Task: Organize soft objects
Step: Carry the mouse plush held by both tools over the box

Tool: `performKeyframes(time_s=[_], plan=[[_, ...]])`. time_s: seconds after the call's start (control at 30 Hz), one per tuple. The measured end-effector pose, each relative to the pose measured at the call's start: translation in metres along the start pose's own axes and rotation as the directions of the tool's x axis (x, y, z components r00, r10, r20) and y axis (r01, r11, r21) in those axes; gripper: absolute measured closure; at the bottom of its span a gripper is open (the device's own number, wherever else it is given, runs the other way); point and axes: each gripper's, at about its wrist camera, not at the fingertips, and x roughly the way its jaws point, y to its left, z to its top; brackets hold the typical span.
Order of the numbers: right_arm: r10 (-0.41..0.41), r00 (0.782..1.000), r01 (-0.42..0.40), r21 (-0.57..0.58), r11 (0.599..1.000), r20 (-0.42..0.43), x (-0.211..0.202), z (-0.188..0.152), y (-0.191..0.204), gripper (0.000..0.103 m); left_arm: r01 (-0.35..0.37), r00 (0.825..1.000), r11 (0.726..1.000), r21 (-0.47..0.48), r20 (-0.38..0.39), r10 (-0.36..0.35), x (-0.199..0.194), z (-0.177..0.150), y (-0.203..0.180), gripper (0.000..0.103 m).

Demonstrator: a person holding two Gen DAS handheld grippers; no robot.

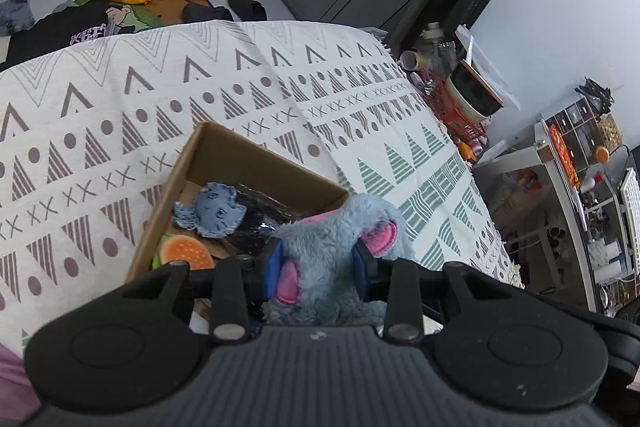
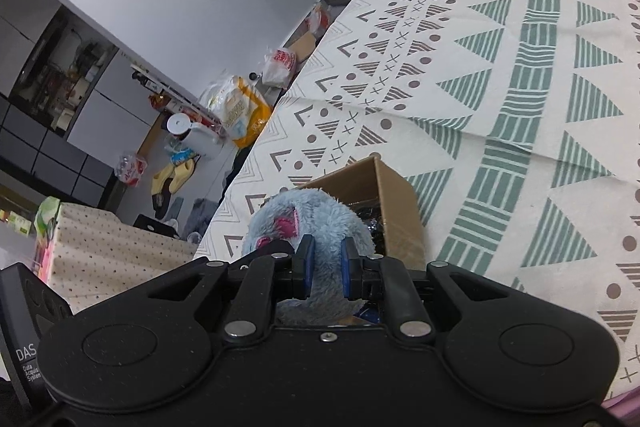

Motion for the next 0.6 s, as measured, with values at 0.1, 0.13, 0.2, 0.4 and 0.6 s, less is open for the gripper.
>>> performKeyframes(time_s=[0.1, 0.13, 0.2, 0.4, 0.6], plan=[[-0.011, 1.0, 0.011, -0.002, 1.0, -0.005, 0.006, 0.0, 0.004, 0.089, 0.001, 1.0, 1.0, -0.007, -0.004, -0.001, 0.002, 0.003, 0.006, 0.068], [-0.013, 1.0, 0.013, -0.002, 1.0, -0.005, 0.007, 0.0, 0.005, 0.089, 0.001, 1.0, 1.0, -0.008, -0.004, -0.001, 0.003, 0.005, 0.008, 0.068], [-0.018, 1.0, 0.018, 0.002, 1.0, -0.006, 0.01, 0.001, 0.007, 0.089, 0.004, 1.0, 1.0, -0.011, -0.005, -0.004, 0.005, 0.007, 0.01, 0.068], [-0.033, 0.999, 0.033, -0.006, 0.999, -0.001, 0.017, 0.009, 0.019, 0.088, 0.018, 1.0, 1.0, -0.013, -0.003, -0.018, 0.007, 0.02, 0.016, 0.067], [-0.033, 0.999, 0.033, -0.009, 0.999, 0.002, 0.025, 0.013, 0.029, 0.085, -0.035, 0.999, 0.999, -0.015, 0.022, 0.035, 0.003, 0.035, 0.023, 0.065]])
